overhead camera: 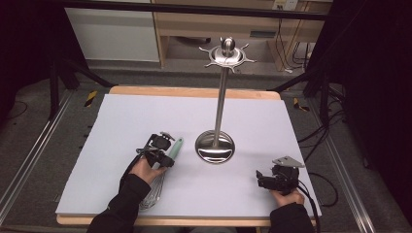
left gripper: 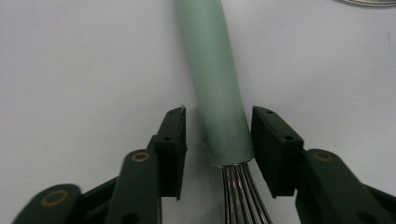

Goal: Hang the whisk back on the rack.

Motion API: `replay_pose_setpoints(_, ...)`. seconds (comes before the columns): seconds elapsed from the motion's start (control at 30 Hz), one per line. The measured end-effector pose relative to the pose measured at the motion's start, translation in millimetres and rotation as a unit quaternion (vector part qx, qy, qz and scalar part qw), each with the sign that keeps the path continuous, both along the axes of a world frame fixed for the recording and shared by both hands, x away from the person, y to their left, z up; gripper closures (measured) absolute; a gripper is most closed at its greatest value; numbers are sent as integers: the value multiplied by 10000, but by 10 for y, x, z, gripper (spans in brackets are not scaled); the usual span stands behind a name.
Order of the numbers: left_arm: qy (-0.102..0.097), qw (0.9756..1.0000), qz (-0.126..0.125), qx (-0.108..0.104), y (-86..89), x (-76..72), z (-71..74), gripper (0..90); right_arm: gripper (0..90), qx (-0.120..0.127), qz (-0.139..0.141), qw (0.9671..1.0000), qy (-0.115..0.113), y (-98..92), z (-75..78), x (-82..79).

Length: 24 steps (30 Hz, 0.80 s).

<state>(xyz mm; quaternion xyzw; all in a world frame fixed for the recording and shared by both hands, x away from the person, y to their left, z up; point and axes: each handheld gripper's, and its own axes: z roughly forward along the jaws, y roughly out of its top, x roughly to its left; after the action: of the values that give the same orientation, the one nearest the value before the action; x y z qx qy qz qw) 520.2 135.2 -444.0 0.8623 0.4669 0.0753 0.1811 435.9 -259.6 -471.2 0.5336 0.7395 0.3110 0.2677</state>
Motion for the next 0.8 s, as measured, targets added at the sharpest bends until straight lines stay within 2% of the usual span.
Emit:
replay_pose_setpoints(0.03,44,10000,6,-74,9,-2,-15,605,96,-5,4,10000,3,-1,0,0)
replay_pose_setpoints(0.13,71,9999,31,-89,2,-5,-32,640,96,-5,2,10000,11,1,-2,1)
replay_pose_setpoints(0.37,101,9999,54,57,-30,1,-44,647,96,-2,-1,10000,13,3,-1,0)
replay_pose_setpoints(0.6,94,9998,118,101,-43,-1,-43,659,96,-1,-8,10000,19,6,-2,-1)
replay_pose_setpoints(0.77,104,9999,69,-25,-2,1,-36,682,96,-1,-1,10000,8,2,0,0)
replay_pose_setpoints(0.8,95,9998,57,-159,14,-7,-29,683,96,6,-9,10000,11,2,-1,1)
